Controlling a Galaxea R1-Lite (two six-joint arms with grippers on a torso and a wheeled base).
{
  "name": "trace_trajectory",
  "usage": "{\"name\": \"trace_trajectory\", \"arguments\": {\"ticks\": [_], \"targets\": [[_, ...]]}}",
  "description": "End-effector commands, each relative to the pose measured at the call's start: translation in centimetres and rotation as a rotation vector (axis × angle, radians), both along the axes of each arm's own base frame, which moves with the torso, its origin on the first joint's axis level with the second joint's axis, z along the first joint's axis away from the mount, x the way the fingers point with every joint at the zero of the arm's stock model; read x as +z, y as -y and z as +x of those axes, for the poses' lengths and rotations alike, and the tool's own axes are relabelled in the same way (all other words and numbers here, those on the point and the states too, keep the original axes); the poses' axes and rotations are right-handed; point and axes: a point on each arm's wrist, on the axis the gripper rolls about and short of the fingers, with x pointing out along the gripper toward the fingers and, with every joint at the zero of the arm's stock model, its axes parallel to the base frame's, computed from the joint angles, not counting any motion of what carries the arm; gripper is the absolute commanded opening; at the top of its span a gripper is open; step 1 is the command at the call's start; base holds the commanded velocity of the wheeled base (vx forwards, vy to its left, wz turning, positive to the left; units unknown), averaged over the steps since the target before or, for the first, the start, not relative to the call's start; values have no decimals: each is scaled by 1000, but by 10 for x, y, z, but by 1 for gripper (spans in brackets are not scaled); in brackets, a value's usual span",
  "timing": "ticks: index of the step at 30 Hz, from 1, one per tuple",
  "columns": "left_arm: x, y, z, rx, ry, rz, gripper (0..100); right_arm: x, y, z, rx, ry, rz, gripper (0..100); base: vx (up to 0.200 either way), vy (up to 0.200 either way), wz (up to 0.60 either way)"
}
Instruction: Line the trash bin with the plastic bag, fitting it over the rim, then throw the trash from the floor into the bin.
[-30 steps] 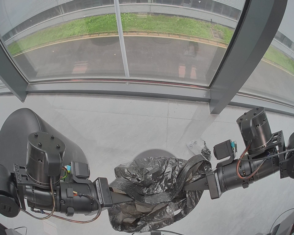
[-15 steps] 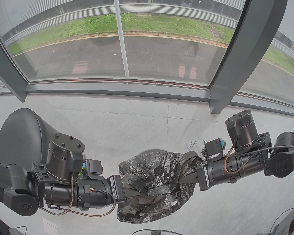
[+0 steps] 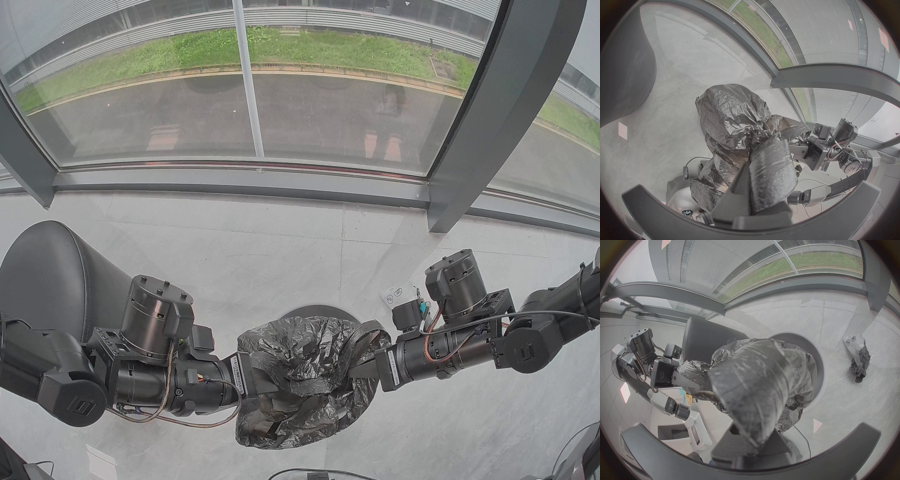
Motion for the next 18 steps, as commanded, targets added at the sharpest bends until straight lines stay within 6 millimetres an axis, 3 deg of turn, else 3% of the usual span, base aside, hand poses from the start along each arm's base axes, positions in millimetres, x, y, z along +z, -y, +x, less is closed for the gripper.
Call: {"name": "trace_trajectory", "arguments": {"ticks": [1, 12, 18], "targets": [[-11, 1, 8, 9, -18, 23, 0, -15, -3, 6, -2, -30, -22, 0, 0, 0, 0], [-35, 0, 35, 35, 15, 37, 0, -40, -1, 25, -25, -12, -32, 0, 0, 0, 0], [-39, 1, 49, 56, 25, 34, 0, -43, 1, 35, -43, 19, -13, 0, 0, 0, 0]]}}
